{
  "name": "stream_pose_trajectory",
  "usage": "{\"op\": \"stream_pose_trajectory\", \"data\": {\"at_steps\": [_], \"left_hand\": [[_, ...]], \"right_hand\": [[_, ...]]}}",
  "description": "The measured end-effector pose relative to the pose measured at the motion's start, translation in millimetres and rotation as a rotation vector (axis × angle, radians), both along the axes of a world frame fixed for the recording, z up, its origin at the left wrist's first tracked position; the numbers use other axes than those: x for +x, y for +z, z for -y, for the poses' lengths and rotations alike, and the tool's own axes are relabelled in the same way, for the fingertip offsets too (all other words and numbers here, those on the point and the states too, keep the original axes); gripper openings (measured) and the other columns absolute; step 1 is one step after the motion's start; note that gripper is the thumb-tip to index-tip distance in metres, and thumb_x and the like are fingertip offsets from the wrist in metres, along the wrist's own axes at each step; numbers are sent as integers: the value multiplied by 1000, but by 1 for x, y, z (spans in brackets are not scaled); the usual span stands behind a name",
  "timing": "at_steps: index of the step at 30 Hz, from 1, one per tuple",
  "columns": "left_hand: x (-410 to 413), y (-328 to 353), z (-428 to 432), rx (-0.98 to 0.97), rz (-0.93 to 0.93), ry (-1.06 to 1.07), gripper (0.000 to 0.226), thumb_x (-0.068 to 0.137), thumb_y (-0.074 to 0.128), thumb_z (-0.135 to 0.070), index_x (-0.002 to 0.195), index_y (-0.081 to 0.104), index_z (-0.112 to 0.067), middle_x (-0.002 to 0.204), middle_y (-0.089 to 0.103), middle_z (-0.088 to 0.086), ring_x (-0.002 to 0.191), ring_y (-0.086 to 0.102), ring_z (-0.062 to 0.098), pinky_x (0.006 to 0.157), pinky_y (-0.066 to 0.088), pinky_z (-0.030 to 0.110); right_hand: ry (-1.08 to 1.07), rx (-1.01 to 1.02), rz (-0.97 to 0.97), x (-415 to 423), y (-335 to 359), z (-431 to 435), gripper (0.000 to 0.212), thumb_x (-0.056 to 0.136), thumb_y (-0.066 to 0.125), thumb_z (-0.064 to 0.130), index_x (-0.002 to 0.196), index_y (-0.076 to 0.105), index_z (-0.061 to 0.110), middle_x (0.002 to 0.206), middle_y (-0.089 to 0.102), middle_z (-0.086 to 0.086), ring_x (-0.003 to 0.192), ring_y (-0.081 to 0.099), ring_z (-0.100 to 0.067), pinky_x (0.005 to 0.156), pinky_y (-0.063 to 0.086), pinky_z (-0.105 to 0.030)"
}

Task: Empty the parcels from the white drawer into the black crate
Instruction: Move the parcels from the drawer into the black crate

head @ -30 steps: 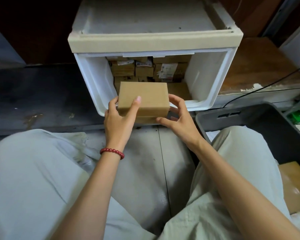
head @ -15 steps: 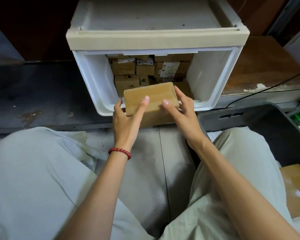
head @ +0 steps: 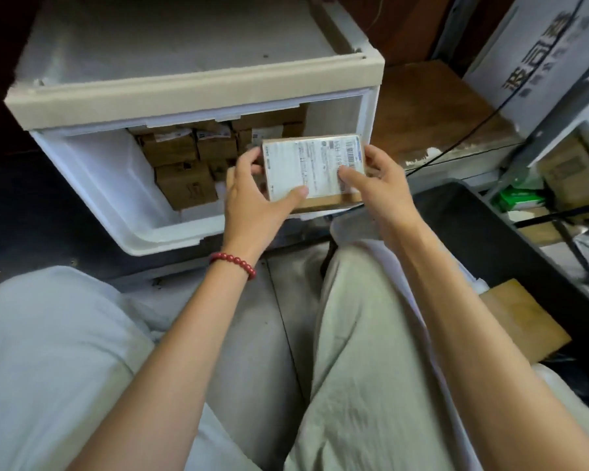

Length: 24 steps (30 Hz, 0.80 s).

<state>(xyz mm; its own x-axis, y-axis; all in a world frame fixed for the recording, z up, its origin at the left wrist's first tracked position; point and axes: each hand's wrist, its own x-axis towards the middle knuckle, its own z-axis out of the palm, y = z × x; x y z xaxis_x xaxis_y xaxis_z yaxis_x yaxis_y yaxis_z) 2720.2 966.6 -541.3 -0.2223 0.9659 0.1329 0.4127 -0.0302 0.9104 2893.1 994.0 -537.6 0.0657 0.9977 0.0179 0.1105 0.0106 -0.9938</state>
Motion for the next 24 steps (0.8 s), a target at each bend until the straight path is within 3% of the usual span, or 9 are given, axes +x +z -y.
{"op": "stream_pose_trajectory", "data": {"at_steps": [3, 7, 11, 16, 20, 24], "left_hand": [[36, 11, -14, -8, -62, -117, 76, 75, 80, -27, 138, 39, -24, 131, 41, 0, 117, 46, 11, 99, 47, 35], [92, 15, -30, -17, -90, -256, 75, 77, 78, -27, 139, 38, -26, 135, 42, 2, 118, 47, 13, 99, 46, 30], [143, 8, -40, -49, -105, -433, 72, 79, 77, -27, 139, 38, -25, 139, 46, 1, 125, 46, 15, 99, 47, 31], [190, -21, -40, -139, -142, -587, 70, 70, 84, -28, 120, 35, -19, 129, 48, -3, 115, 44, 7, 86, 43, 17], [214, -49, -25, -212, -158, -687, 93, 65, 88, -24, 136, 28, -22, 135, 46, -2, 114, 39, 4, 95, 38, 23], [237, -72, -12, -256, -252, -808, 68, 66, 85, -38, 119, 45, -27, 121, 54, -9, 115, 49, 9, 86, 43, 24]], "right_hand": [[-60, -56, 26, 44, 5, 3, 52, 92, 65, 15, 139, 44, 20, 129, 60, -1, 113, 62, -15, 90, 57, -34], [-209, -121, -77, 104, -6, 14, 55, 83, 75, 17, 129, 46, 21, 126, 61, 0, 115, 61, -17, 93, 54, -42], [-331, -161, -116, 153, -23, 36, 49, 84, 73, 15, 124, 45, 22, 123, 61, 2, 113, 61, -13, 92, 56, -41], [-417, -228, -95, 193, -49, 63, 51, 92, 65, 23, 135, 39, 26, 129, 58, 4, 110, 63, -18, 79, 57, -39], [-475, -291, -60, 213, -67, 92, 46, 96, 58, 25, 138, 39, 32, 125, 56, 9, 101, 66, -11, 74, 59, -37], [-490, -360, 4, 225, -85, 126, 49, 96, 57, 32, 140, 36, 39, 134, 50, 8, 102, 65, -9, 65, 56, -22]]}}
